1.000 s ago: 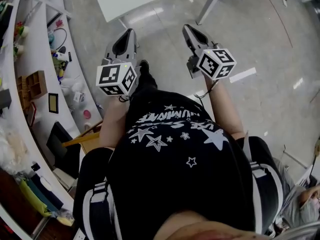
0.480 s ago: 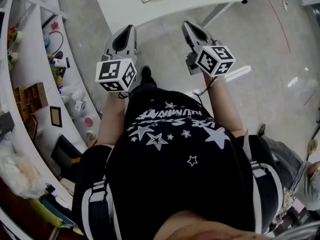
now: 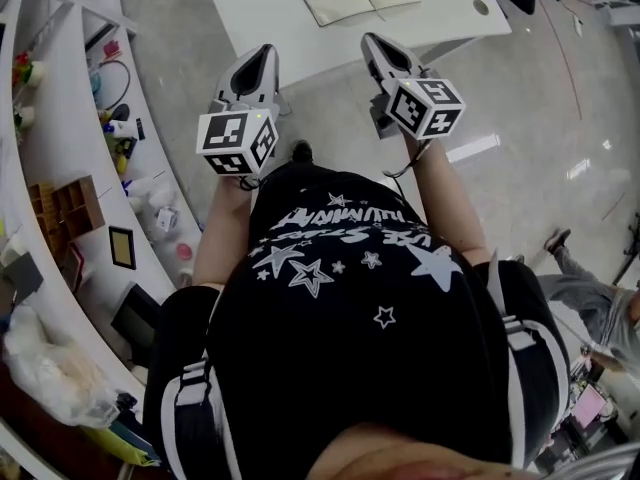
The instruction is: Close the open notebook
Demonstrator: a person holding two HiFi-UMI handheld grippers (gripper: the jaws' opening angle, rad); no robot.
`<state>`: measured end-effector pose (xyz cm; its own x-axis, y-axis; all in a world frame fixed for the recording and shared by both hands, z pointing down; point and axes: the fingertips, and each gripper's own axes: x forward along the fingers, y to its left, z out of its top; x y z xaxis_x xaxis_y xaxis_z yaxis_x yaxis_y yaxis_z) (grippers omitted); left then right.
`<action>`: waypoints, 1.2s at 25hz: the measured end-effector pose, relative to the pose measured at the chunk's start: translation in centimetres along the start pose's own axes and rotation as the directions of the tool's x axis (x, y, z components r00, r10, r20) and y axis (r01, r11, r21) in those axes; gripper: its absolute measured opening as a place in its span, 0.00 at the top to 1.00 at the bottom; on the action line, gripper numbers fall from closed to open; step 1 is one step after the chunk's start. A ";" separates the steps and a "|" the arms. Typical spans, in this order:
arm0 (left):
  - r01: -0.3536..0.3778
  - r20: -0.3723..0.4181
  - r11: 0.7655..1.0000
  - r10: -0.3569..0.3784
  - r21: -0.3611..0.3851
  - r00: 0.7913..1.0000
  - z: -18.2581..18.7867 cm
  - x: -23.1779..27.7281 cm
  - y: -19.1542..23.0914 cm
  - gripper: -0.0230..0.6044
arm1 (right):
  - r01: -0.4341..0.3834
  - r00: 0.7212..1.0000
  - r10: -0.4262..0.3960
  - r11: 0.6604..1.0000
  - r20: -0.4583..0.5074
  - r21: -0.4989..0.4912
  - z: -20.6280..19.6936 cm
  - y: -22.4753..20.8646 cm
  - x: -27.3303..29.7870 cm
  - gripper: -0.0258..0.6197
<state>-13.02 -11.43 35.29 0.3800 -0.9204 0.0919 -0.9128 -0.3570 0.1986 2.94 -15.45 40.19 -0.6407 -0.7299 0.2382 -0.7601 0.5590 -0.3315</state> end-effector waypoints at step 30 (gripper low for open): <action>0.068 -0.158 0.997 -0.073 -0.036 0.985 -5.4 8.4 7.3 0.94 | 0.022 0.897 -0.132 0.967 -0.423 -0.254 -9.9 -5.0 14.2 0.81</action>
<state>-15.62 -20.92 42.82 0.4642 -0.8552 0.2305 -0.8790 -0.4127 0.2389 -3.42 -24.69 54.22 -0.5202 -0.5618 0.6432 -0.7770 0.6240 -0.0834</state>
